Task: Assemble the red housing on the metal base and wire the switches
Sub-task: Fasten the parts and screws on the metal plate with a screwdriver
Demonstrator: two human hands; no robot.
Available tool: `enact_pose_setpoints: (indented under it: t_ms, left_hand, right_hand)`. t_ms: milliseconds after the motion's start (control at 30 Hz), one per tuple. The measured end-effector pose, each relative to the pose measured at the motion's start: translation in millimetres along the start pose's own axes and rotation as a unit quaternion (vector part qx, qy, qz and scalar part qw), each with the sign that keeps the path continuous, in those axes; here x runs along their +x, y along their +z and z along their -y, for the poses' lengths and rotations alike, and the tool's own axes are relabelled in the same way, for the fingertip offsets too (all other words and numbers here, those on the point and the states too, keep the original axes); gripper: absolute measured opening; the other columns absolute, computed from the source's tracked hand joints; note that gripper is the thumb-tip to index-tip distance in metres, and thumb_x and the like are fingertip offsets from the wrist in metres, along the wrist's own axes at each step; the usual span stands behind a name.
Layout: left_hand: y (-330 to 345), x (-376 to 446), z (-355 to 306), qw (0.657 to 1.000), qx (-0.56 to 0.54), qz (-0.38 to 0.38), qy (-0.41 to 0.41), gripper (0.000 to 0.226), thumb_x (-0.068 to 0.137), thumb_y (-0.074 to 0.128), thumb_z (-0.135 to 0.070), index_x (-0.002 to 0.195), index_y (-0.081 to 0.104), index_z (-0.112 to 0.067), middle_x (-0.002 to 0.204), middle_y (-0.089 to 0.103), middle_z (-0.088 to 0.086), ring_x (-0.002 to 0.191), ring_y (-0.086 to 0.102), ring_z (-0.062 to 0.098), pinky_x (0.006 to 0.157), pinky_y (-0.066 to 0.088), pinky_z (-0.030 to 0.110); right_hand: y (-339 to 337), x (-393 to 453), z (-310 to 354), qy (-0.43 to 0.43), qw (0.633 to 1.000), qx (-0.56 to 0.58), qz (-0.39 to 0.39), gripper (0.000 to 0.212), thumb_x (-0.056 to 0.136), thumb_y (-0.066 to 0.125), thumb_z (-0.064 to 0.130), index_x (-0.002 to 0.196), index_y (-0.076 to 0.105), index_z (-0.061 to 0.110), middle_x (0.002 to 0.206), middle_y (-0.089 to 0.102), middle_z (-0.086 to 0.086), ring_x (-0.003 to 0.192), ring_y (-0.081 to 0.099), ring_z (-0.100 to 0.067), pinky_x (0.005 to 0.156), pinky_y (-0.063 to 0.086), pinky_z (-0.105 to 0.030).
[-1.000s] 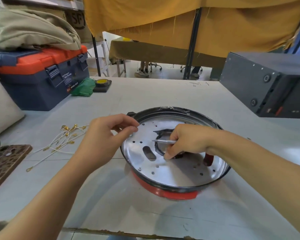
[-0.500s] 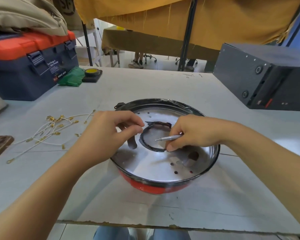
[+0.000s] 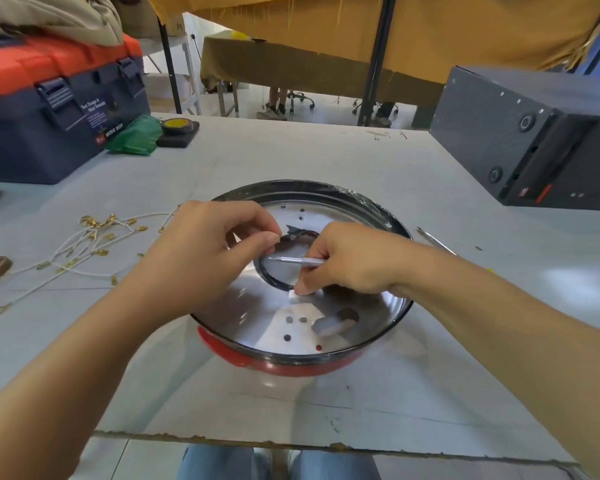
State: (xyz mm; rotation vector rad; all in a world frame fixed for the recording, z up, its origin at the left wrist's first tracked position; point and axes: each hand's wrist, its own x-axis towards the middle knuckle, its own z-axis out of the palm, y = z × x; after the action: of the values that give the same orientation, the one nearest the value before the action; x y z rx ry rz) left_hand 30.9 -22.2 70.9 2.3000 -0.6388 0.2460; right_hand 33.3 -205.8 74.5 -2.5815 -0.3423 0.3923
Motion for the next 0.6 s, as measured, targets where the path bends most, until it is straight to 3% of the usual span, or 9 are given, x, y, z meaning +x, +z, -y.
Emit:
enact_pose_setpoints:
  t_ms: [100, 167, 333, 600]
  left_hand:
    - [0, -1, 1, 1.0, 0.007, -0.002, -0.002, 0.011, 0.086, 0.059, -0.026, 0.082, 0.068, -0.031, 0.068, 0.066, -0.015, 0.069, 0.061, 0.004, 0.063, 0.049, 0.019]
    - [1, -4, 1, 1.0, -0.002, -0.002, 0.006, 0.011, 0.085, 0.057, -0.029, 0.081, 0.067, -0.031, 0.068, 0.066, -0.015, 0.07, 0.061, 0.004, 0.062, 0.048, 0.017]
    - [5, -7, 3, 0.999, 0.004, 0.031, 0.017, 0.01, 0.087, 0.06, -0.025, 0.081, 0.067, -0.026, 0.064, 0.065, -0.014, 0.069, 0.059, 0.002, 0.064, 0.044, 0.013]
    - [4, -6, 5, 0.998, 0.021, 0.042, 0.048, 0.01, 0.085, 0.058, -0.031, 0.082, 0.068, -0.03, 0.068, 0.064, -0.016, 0.073, 0.058, 0.002, 0.062, 0.041, 0.009]
  right_hand:
    - [0, -1, 1, -0.012, 1.0, 0.003, 0.005, 0.019, 0.079, 0.072, 0.033, 0.068, 0.067, 0.017, 0.055, 0.048, 0.005, 0.05, 0.04, -0.007, 0.047, 0.029, -0.02]
    - [-2, -2, -1, -0.015, 1.0, 0.006, 0.013, 0.019, 0.079, 0.072, 0.032, 0.069, 0.07, 0.016, 0.053, 0.051, 0.008, 0.048, 0.042, -0.004, 0.047, 0.031, -0.018]
    - [-4, -2, -7, -0.027, 0.999, 0.01, 0.015, 0.035, 0.079, 0.073, 0.033, 0.049, 0.057, 0.026, 0.041, 0.045, 0.012, 0.042, 0.04, -0.003, 0.043, 0.029, -0.015]
    - [-2, -3, -9, -0.047, 0.999, 0.015, 0.005, 0.036, 0.079, 0.072, 0.032, 0.048, 0.056, 0.027, 0.04, 0.047, 0.015, 0.042, 0.044, 0.0, 0.044, 0.032, -0.011]
